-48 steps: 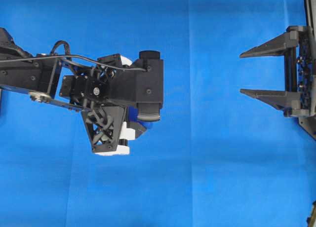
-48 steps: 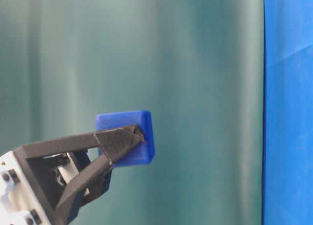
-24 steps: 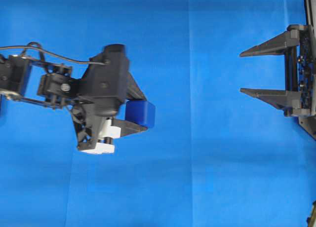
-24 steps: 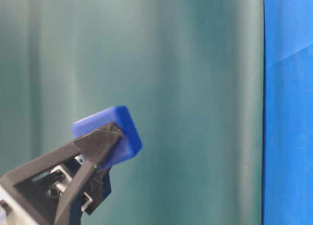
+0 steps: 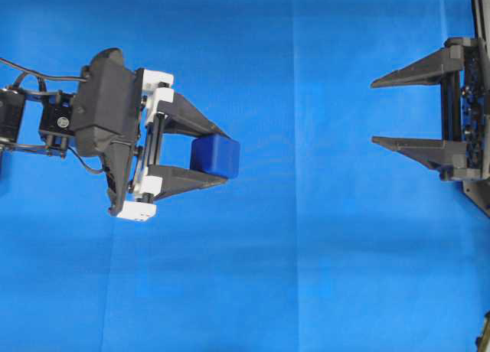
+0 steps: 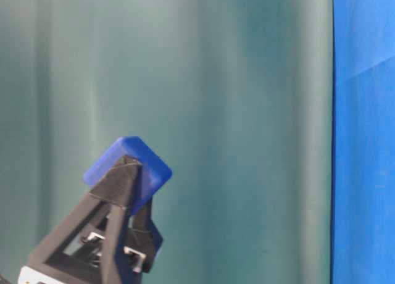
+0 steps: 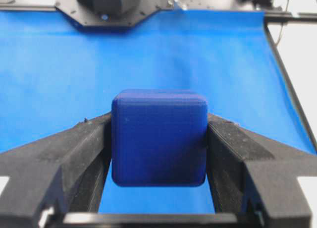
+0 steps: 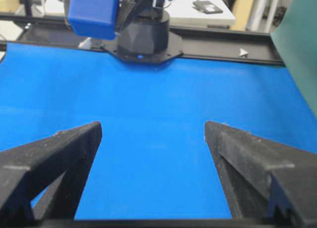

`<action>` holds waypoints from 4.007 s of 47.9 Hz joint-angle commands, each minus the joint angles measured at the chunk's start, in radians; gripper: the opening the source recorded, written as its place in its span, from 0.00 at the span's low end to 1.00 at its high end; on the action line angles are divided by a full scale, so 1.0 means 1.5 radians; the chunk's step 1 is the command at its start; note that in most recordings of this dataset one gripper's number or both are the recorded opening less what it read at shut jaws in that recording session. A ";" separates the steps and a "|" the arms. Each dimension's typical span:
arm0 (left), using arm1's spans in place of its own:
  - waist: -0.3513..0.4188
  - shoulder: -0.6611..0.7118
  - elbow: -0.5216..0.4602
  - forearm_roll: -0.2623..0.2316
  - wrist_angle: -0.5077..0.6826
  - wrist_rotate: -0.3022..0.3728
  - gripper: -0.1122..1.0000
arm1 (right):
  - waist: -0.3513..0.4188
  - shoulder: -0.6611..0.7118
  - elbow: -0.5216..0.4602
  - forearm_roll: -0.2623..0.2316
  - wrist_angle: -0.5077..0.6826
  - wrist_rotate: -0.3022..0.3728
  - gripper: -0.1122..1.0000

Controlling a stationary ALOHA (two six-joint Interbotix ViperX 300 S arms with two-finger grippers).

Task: Handover the blue block to the right arm after grasping it with the left arm, then place it in the designated position.
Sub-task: 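Lift the cube and rotate the left gripper to present it rightward, then move the open right gripper toward the cube held by the left gripper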

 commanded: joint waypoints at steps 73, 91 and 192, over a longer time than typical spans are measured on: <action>0.003 -0.022 0.020 -0.005 -0.076 0.001 0.54 | 0.019 0.012 -0.045 -0.344 0.013 -0.369 0.97; 0.003 -0.022 0.021 -0.006 -0.075 0.001 0.54 | 0.019 0.004 -0.046 -0.375 0.011 -0.543 0.97; 0.003 -0.022 0.020 -0.006 -0.075 0.001 0.54 | 0.029 0.107 -0.101 -0.375 -0.020 -0.559 0.97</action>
